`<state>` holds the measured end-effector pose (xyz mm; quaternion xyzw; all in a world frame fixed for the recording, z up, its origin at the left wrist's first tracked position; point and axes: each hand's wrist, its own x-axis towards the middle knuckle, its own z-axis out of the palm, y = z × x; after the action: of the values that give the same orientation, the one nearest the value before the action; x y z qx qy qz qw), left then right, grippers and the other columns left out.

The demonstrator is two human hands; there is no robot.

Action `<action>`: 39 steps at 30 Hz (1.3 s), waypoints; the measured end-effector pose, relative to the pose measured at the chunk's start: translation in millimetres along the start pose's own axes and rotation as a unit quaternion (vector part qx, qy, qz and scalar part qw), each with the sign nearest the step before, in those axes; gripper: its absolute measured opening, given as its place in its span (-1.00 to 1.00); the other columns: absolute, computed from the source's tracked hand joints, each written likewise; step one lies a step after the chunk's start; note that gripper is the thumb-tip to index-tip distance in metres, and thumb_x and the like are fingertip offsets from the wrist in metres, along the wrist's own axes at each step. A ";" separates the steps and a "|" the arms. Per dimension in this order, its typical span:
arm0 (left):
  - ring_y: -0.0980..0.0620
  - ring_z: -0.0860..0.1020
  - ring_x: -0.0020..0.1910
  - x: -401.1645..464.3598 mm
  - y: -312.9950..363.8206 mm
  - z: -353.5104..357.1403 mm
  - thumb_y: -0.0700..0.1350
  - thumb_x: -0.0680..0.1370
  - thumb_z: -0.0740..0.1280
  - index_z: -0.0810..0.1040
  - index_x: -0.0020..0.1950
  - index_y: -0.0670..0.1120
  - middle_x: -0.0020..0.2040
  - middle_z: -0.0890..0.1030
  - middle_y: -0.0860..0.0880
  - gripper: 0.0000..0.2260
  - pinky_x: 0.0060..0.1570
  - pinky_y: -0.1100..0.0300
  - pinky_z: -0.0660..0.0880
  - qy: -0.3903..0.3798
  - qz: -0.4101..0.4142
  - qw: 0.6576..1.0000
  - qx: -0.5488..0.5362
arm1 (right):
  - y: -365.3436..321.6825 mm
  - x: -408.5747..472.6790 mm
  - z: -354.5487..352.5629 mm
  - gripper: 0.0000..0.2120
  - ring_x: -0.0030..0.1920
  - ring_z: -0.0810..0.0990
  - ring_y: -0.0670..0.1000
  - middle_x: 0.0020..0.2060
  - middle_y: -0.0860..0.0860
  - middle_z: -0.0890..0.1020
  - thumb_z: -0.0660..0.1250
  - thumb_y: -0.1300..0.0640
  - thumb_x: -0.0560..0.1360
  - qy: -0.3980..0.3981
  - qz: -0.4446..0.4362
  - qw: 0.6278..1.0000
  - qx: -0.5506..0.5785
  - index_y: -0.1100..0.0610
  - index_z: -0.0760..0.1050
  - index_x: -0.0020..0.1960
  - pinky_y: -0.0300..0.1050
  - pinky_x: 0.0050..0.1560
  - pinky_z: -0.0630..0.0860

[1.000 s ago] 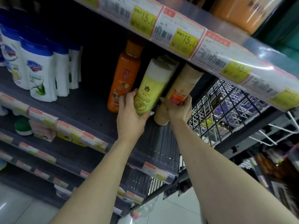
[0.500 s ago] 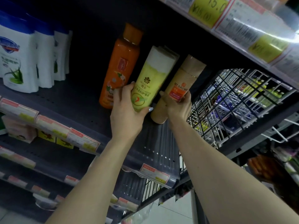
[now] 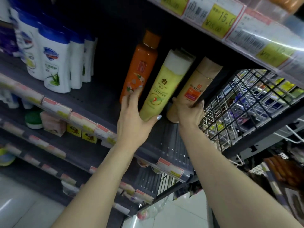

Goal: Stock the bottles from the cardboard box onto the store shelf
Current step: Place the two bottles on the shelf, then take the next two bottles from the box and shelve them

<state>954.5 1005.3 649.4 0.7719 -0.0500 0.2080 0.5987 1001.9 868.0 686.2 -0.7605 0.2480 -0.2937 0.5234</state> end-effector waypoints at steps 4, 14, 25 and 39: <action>0.14 0.45 0.18 -43.2 -9.1 -40.4 -0.02 0.37 0.50 0.35 0.36 0.03 0.17 0.45 0.04 -0.40 0.18 0.22 0.43 0.042 -0.043 0.997 -0.037 | -9.5 -72.4 -16.1 -0.13 0.27 0.52 0.06 0.28 0.10 0.52 0.57 0.12 0.22 -0.042 0.029 0.994 0.094 0.21 0.27 0.43 0.02 0.33 0.44; 0.25 0.59 -0.17 -224.0 -138.3 -125.0 -0.13 0.45 0.42 0.52 -0.03 0.13 -0.19 0.65 0.18 -0.80 -0.24 0.51 0.47 0.060 -0.330 0.942 0.022 | 114.6 -250.2 -37.1 -0.62 -0.18 0.60 -0.12 -0.12 0.04 0.59 0.40 0.45 0.40 -0.272 0.146 0.942 0.133 0.07 0.42 0.06 -0.33 -0.12 0.53; -0.07 0.59 -0.04 -408.5 -353.3 -120.8 -0.10 0.43 0.46 0.52 0.20 -0.12 -0.07 0.60 -0.03 -0.63 -0.09 0.13 0.46 -0.064 -0.591 0.791 0.141 | 437.3 -347.4 -1.0 -0.71 -0.17 0.54 -0.08 -0.22 -0.10 0.56 0.49 0.20 0.39 -0.449 0.353 0.796 -0.200 0.14 0.50 0.07 -0.33 -0.17 0.44; -0.13 0.52 0.24 -505.4 -603.2 -34.5 -0.07 0.46 0.42 0.32 0.41 -0.03 0.28 0.53 -0.10 -0.45 0.15 -0.02 0.51 -0.116 -0.599 0.752 0.249 | 714.4 -415.9 90.4 -0.30 0.33 0.45 0.12 0.33 0.10 0.49 0.52 0.00 0.36 -0.506 0.443 0.680 -0.294 0.17 0.35 0.40 -0.11 0.17 0.38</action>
<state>683.1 1118.8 -81.4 0.7838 0.4074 -0.2791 0.3766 722.9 976.4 -89.6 -0.7096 0.3269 0.4893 0.3876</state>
